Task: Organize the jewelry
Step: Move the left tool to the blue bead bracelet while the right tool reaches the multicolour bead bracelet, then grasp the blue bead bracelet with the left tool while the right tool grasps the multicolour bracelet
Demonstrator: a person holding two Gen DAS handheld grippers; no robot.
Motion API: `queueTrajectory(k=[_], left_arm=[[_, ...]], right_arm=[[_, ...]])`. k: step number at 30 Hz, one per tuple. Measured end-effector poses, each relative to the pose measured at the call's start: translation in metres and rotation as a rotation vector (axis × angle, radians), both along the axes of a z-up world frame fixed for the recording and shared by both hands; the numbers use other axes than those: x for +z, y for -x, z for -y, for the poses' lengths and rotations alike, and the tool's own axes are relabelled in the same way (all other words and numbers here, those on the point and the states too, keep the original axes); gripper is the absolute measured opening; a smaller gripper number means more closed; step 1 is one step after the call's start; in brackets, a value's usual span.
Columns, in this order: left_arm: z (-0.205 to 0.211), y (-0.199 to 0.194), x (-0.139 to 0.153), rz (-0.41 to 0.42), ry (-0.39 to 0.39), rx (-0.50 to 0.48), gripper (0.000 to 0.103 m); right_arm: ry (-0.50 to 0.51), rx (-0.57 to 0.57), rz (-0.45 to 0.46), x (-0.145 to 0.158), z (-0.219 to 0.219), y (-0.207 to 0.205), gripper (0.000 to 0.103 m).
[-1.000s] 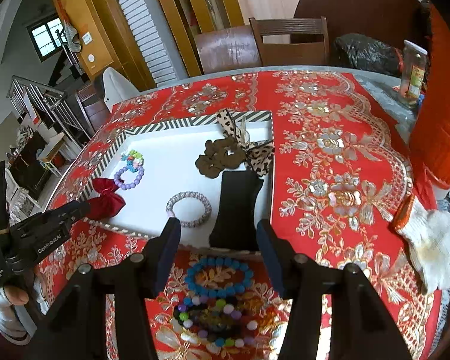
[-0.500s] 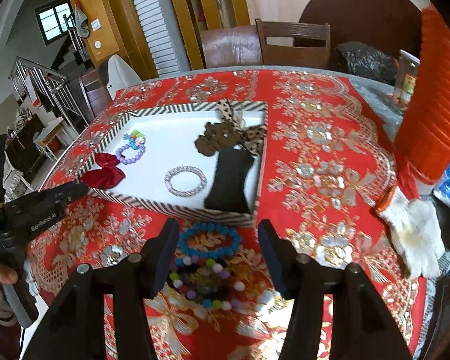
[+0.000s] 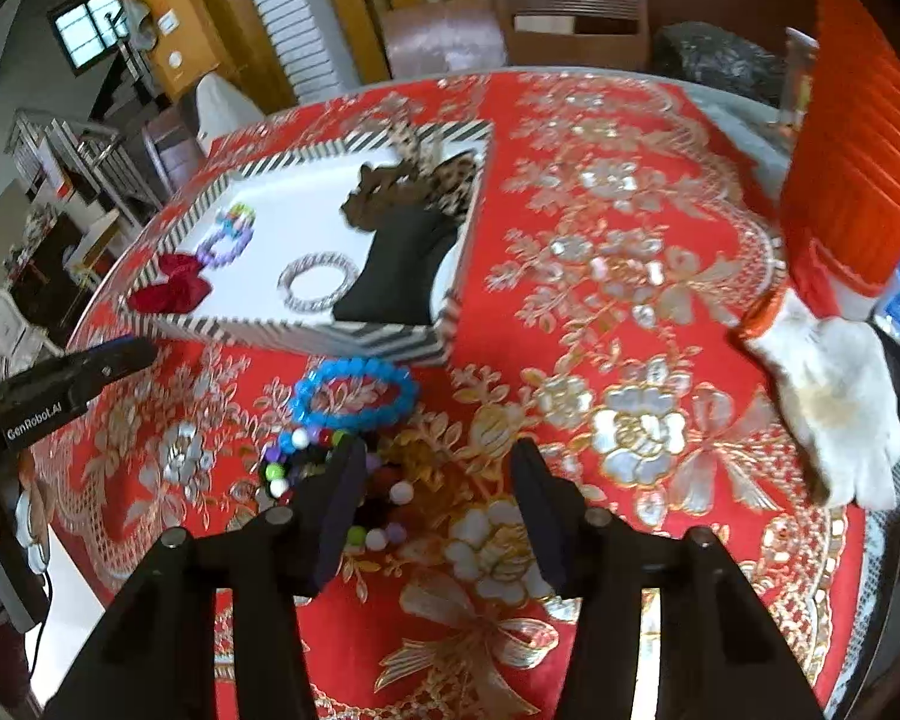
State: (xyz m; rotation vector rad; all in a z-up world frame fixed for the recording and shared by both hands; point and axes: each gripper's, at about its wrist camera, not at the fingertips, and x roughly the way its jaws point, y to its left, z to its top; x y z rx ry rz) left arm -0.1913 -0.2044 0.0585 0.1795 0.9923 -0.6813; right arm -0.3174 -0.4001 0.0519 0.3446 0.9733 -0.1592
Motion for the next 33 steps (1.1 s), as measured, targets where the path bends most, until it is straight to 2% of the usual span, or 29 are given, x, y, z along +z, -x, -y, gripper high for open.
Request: queueTrajectory(k=[7,11,15,19,23,24,26,30,33], left_arm=[[0.038,0.002,-0.013,-0.121,0.040,-0.093,0.022],[0.061,0.006,-0.019,-0.122,0.015,-0.136,0.023],[0.079,0.002,-0.026,-0.117,-0.011,-0.131,0.023],[0.093,0.000,-0.039,-0.143,-0.042,-0.140,0.023],[0.096,0.003,-0.037,-0.114,-0.049,-0.130,0.022],[0.094,0.003,-0.037,-0.103,-0.056,-0.123,0.014],[0.089,0.002,-0.037,-0.088,-0.049,-0.139,0.006],[0.066,-0.004,-0.036,-0.088,-0.058,-0.118,0.006],[0.044,-0.011,-0.036,-0.096,-0.060,-0.089,0.005]], right_arm=[[-0.024,-0.048,-0.002,-0.003,0.013,0.003,0.053],[-0.039,-0.047,-0.025,-0.003,0.017,0.009,0.053],[-0.040,-0.009,-0.045,-0.006,0.010,0.010,0.052],[-0.032,0.053,-0.053,-0.010,-0.005,0.008,0.039],[-0.016,0.080,-0.038,-0.008,-0.010,0.005,0.030],[-0.013,0.083,-0.038,-0.008,-0.010,0.004,0.030],[-0.008,0.086,-0.044,-0.009,-0.010,0.004,0.029],[-0.010,0.102,-0.023,-0.007,-0.012,0.002,0.029],[0.014,0.155,-0.010,-0.003,-0.020,-0.007,0.029]])
